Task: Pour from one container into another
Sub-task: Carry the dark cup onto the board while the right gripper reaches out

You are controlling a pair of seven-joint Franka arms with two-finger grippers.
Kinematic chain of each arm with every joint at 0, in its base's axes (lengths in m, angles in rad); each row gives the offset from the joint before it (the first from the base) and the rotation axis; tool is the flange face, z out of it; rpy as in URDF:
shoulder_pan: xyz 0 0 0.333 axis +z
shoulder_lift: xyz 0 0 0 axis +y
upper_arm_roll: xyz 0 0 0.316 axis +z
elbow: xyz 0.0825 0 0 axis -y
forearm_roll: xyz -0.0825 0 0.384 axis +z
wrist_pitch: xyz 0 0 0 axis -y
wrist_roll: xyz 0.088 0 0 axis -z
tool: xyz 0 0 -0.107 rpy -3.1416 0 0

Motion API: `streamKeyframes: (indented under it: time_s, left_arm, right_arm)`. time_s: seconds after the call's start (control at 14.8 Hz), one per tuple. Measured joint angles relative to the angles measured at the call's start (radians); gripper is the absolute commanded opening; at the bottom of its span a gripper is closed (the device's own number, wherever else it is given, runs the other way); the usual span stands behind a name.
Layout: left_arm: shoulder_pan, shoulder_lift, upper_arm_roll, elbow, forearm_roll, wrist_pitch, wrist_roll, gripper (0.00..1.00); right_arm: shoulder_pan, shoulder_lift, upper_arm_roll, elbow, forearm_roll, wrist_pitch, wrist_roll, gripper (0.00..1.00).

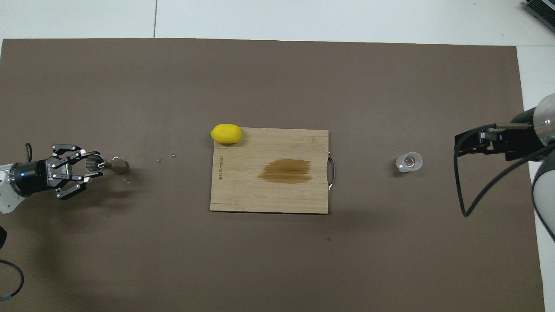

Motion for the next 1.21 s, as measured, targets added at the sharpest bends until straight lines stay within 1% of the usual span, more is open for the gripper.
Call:
streamKeyframes:
  time_s: [0.34, 0.61, 0.81, 1.01, 1.21]
  left_arm:
    - [-0.141, 0.000, -0.005, -0.009, -0.044, -0.012, -0.043, 0.31]
    - [-0.276, -0.003, -0.005, -0.056, -0.153, -0.008, -0.062, 0.31]
    - [-0.379, -0.008, -0.005, -0.097, -0.236, 0.030, -0.062, 0.31]
    - [-0.468, -0.015, -0.005, -0.112, -0.307, 0.090, -0.062, 0.30]
    - [-0.554, -0.030, -0.005, -0.126, -0.416, 0.149, -0.063, 0.30]
  right_arm:
    - [-0.003, 0.000, -0.001, 0.000, 0.000, 0.001, 0.000, 0.99]
    - [-0.003, 0.000, -0.002, 0.000, 0.000, 0.010, 0.005, 0.99]
    - [-0.004, 0.000, -0.003, 0.000, 0.000, 0.011, 0.044, 0.99]
    - [-0.004, 0.000, -0.003, 0.000, 0.000, 0.020, 0.123, 0.99]
    - [-0.006, 0.000, -0.004, -0.002, 0.021, 0.048, 0.186, 0.99]
